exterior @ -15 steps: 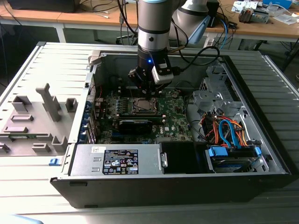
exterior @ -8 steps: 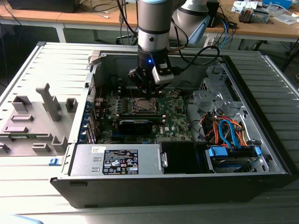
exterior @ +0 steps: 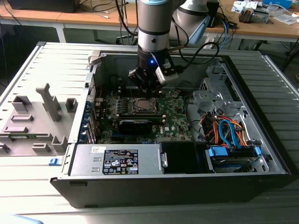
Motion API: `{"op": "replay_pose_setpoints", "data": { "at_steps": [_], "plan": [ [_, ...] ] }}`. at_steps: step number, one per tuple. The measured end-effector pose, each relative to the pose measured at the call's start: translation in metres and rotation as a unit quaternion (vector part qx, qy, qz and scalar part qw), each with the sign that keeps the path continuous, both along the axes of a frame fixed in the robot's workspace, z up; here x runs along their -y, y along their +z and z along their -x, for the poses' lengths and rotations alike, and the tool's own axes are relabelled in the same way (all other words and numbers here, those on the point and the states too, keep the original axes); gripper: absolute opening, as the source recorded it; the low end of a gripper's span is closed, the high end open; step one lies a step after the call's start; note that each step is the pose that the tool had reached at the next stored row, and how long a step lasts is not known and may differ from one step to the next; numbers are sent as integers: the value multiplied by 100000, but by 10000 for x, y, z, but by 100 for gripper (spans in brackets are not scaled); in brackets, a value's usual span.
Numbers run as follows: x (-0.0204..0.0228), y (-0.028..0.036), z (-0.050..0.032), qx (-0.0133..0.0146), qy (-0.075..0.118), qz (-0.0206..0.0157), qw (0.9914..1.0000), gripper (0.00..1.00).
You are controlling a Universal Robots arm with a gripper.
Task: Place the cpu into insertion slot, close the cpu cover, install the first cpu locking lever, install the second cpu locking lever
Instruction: 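Install the first cpu locking lever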
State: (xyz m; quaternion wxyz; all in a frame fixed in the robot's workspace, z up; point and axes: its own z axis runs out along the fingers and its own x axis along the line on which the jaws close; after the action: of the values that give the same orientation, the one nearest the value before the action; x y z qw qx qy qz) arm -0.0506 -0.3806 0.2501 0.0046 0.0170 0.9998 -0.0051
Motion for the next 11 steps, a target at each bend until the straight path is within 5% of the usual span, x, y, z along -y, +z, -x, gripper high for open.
{"op": "replay_pose_setpoints", "data": {
  "at_steps": [5, 11],
  "plan": [
    [0, 0, 0, 3, 5251, -6, 99862, 11],
    [0, 0, 1, 3, 5391, -9, 99855, 11]
  ]
}}
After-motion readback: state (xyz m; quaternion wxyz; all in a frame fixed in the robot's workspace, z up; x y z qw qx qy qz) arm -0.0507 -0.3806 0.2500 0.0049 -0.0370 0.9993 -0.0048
